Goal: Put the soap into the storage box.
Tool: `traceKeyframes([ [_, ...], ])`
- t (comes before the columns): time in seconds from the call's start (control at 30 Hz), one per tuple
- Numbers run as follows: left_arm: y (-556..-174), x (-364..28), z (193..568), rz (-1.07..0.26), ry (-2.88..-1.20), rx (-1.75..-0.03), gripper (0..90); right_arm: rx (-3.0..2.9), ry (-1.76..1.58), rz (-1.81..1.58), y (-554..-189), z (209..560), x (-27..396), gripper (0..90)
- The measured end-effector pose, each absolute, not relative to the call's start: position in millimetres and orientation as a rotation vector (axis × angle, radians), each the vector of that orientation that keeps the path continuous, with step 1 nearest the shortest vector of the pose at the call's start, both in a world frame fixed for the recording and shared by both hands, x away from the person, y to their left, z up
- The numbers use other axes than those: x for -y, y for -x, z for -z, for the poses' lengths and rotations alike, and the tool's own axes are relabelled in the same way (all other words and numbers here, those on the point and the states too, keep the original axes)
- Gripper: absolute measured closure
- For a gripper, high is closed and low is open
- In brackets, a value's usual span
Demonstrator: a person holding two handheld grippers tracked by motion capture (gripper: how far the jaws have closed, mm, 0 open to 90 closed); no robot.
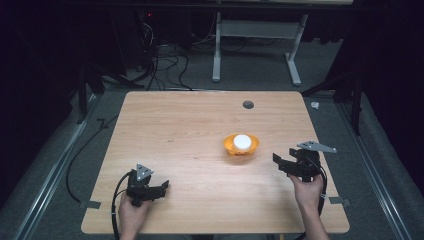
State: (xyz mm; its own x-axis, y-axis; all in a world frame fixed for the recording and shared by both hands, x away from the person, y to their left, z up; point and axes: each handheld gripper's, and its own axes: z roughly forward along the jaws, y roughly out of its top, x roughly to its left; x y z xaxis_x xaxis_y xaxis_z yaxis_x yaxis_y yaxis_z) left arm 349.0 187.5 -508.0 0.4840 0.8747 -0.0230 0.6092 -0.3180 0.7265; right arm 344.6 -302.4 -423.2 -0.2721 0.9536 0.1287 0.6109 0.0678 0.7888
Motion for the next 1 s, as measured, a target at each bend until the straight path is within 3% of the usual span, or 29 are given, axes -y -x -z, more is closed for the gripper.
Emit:
traceKeyframes([
  [1.0, -349, -188, 508, -0.498, -2.047, -1.221, 14.7, -1.954, -1.572, -1.076, -325, 449, 298, 29.5],
])
